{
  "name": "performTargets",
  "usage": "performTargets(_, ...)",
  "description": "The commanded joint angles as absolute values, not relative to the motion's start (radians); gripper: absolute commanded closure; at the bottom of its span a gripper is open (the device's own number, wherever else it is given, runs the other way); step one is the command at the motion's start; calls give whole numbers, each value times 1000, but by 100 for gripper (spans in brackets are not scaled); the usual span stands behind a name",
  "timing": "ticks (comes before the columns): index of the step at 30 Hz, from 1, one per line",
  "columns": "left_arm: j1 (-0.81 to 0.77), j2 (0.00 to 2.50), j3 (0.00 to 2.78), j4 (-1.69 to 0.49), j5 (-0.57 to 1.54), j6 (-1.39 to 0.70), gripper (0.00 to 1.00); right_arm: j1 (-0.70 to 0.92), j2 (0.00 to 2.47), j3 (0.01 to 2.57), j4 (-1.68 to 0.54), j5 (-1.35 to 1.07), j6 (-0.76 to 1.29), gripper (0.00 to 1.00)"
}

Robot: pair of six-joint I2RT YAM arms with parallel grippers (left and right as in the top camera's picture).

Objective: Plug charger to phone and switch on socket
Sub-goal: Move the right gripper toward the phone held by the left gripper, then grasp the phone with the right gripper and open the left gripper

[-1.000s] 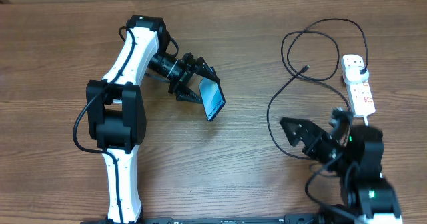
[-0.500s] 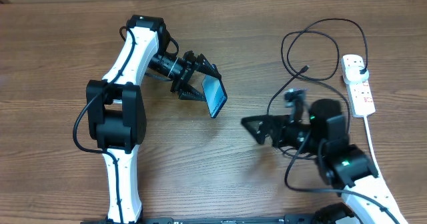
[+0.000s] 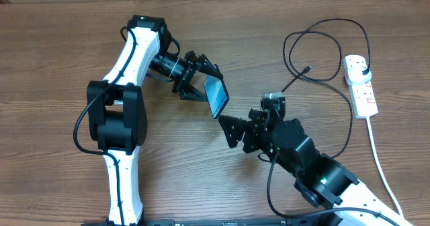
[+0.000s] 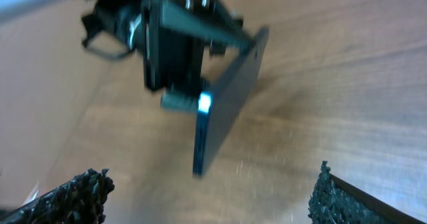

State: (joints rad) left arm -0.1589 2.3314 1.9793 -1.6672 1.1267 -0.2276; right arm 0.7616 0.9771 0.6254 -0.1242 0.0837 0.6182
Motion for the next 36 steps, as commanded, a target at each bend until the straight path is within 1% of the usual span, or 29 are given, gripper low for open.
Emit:
performTargets(1, -155, 2341, 2007, -1667, 1180, -202, 50, 768, 1052, 658, -51, 191, 633, 0)
performTargets(3, -155, 2341, 2007, -1667, 1180, -202, 50, 768, 1100, 658, 7, 191, 633, 0)
performTargets(5, -155, 2341, 2007, -1667, 1180, -202, 50, 769, 1146, 658, 61, 190, 633, 5)
performTargets(11, -155, 2341, 2007, -1667, 1180, -203, 50, 771, 1264, 658, 182, 178, 685, 8)
performTargets(16, -155, 2341, 2007, -1667, 1180, -203, 50, 789, 1316, 658, 259, 179, 686, 17)
performTargets(19, -155, 2341, 2007, -1666, 1180, -202, 50, 799, 1335, 659, 295, 179, 686, 19)
performTargets(22, -155, 2341, 2007, -1667, 1180, -202, 50, 798, 1341, 659, 315, 179, 686, 27)
performTargets(26, -155, 2341, 2007, -1667, 1180, -202, 50, 798, 1350, 664, 328, 181, 685, 33)
performTargets(28, -155, 2341, 2007, -1667, 1180, -202, 50, 798, 1356, 665, 337, 180, 686, 38)
performTargets(29, -155, 2341, 2007, -1667, 1180, -202, 50, 798, 1360, 668, 340, 180, 685, 43)
performTargets(31, -156, 2341, 2007, -1667, 1180, -202, 50, 798, 1372, 674, 345, 180, 685, 47)
performTargets(34, -156, 2341, 2007, -1667, 1180, -202, 50, 799, 1400, 686, 350, 179, 686, 49)
performTargets(36, -156, 2341, 2007, -1667, 1180, -202, 49, 799, 1415, 691, 351, 179, 688, 52)
